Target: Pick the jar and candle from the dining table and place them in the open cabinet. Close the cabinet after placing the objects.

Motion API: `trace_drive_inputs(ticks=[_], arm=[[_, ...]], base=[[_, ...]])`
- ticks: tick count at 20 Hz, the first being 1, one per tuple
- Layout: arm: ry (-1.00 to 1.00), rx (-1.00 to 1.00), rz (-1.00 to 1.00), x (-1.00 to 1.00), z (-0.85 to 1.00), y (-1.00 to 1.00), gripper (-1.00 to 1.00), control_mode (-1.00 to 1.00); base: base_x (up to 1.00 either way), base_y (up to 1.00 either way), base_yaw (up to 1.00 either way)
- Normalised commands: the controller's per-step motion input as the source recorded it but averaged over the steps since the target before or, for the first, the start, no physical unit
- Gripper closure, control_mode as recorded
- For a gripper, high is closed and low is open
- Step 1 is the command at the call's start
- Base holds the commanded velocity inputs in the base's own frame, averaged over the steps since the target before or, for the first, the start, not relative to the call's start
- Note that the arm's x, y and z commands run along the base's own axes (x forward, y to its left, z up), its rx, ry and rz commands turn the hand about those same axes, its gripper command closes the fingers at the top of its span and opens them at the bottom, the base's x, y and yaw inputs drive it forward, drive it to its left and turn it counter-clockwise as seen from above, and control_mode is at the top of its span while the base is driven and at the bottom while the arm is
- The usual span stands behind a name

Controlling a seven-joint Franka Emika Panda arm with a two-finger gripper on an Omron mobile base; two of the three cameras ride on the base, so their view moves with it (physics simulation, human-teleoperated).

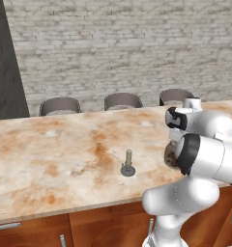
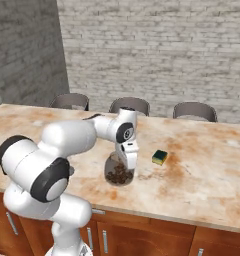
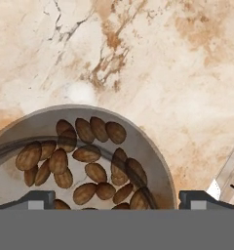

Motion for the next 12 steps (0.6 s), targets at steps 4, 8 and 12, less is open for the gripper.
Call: trace_drive_inputs(ticks=[4,8,12], arm=[[0.0,0.0,-0.02,-0.12,-0.35,0.01,-1.0,-1.0],[0.0,0.0,-0.02,-0.18,-0.33,0.08,1.0,-1.0],[0.0,-0.06,-0.03,-0.14,-0.22,0.05,1.0,-1.0]], base=[[0.0,0.0,0.0],[0.0,0.0,0.0],[0.0,0.0,0.0]])
